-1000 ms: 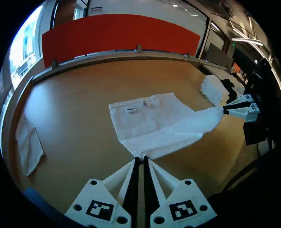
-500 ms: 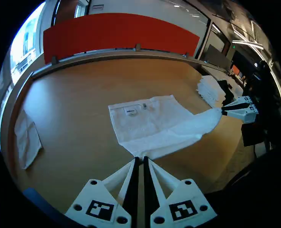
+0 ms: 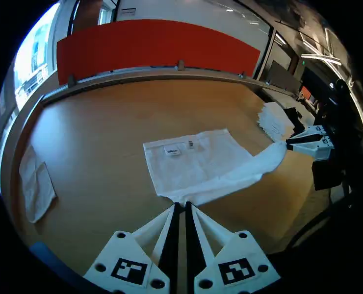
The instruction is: Fold towel
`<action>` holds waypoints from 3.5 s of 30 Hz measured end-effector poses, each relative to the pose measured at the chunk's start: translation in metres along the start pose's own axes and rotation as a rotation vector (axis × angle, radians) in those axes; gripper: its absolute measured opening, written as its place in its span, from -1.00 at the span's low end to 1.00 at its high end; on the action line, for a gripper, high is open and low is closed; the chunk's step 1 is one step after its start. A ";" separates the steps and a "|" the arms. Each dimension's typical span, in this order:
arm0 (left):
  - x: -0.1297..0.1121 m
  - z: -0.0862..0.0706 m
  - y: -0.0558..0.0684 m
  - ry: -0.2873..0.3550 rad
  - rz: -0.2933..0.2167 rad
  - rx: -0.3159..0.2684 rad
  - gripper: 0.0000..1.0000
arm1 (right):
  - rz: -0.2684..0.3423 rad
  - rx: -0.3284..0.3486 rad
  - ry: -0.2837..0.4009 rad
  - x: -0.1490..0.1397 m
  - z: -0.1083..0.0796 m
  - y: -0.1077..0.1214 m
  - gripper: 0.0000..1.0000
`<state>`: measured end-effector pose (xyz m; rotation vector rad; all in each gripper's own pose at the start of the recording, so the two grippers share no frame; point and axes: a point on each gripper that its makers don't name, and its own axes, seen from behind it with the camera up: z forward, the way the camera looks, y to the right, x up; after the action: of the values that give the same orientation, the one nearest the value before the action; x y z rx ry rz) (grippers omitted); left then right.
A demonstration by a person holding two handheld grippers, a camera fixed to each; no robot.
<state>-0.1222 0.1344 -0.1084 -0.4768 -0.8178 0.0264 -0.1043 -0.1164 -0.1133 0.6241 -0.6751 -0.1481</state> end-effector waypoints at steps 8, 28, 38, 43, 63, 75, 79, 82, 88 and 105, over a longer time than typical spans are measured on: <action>0.024 0.024 -0.015 0.031 0.002 0.026 -0.83 | 0.001 -0.029 -0.004 0.011 0.023 0.021 -0.76; 0.051 0.085 -0.039 0.033 0.016 0.038 -0.83 | 0.034 -0.061 -0.050 0.010 0.078 0.054 -0.76; 0.041 0.110 -0.048 0.009 0.013 0.043 -0.83 | 0.070 -0.074 -0.084 -0.004 0.101 0.066 -0.76; 0.039 0.125 -0.054 0.005 0.009 0.050 -0.83 | 0.099 -0.085 -0.097 -0.010 0.115 0.076 -0.76; 0.046 0.156 -0.076 -0.012 0.049 0.092 -0.49 | 0.150 -0.144 -0.109 -0.012 0.145 0.099 -0.50; 0.049 0.148 -0.082 -0.004 0.038 0.104 0.58 | 0.158 -0.168 -0.085 -0.006 0.140 0.106 0.57; 0.049 0.144 -0.083 0.002 0.027 0.107 0.69 | 0.163 -0.170 -0.077 -0.004 0.139 0.105 0.72; 0.049 0.142 -0.084 0.006 0.023 0.112 0.70 | 0.165 -0.172 -0.073 -0.003 0.138 0.104 0.73; 0.048 0.137 -0.085 0.010 0.022 0.123 0.69 | 0.164 -0.172 -0.068 -0.002 0.133 0.100 0.73; 0.016 0.096 -0.084 0.005 -0.013 0.163 0.70 | 0.175 -0.178 -0.061 -0.020 0.100 0.081 0.73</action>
<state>-0.1921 0.1005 -0.0060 -0.3180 -0.8070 0.0793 -0.1876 -0.0935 -0.0158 0.3885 -0.7633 -0.0634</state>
